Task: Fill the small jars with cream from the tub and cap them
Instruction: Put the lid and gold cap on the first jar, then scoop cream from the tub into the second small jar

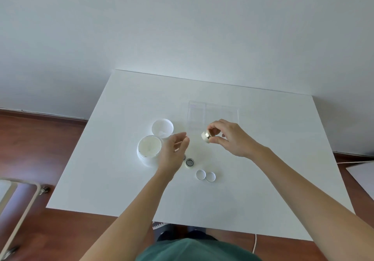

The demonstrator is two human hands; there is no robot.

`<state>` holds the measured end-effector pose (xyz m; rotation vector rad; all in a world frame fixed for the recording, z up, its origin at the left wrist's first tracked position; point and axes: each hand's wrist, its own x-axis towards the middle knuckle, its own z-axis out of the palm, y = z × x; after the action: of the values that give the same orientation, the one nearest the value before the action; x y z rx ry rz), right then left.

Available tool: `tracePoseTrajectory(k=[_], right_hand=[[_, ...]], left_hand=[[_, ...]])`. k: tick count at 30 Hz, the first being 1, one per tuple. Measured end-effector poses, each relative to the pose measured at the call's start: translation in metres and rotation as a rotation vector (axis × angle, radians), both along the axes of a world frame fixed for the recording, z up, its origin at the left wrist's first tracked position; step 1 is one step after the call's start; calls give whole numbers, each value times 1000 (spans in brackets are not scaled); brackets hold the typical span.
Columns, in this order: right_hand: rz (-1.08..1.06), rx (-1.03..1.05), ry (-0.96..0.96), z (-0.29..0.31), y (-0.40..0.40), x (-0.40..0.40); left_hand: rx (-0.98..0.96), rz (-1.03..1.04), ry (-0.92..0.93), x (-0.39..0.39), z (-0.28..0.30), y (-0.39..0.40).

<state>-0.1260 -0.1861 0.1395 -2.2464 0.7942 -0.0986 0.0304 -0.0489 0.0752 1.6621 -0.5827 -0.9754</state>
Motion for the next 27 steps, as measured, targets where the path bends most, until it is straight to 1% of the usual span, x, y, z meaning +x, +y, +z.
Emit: tracePoseTrajectory(k=[1, 3, 5, 10, 14, 16, 19, 27], right_hand=[[-31, 18, 22, -13, 0, -6], [-96, 39, 80, -38, 2, -18], [-151, 49, 126, -59, 6, -29], [-221, 57, 173, -97, 10, -43], [-237, -5, 177, -115, 10, -45], [-228, -52, 182, -120, 10, -43], [-216, -100, 186, -125, 10, -41], [-219, -109, 220, -129, 11, -40]], left_hand=[[37, -25, -151, -3, -9, 4], [80, -106, -366, -10, -25, 11], [120, -185, -484, -17, -38, 15], [262, -284, -519, -22, -63, 16], [346, -314, -590, -17, -79, 15], [358, -322, -640, -15, -84, 13], [373, -332, -668, -12, -88, 9], [377, -302, -692, -14, -87, 9]])
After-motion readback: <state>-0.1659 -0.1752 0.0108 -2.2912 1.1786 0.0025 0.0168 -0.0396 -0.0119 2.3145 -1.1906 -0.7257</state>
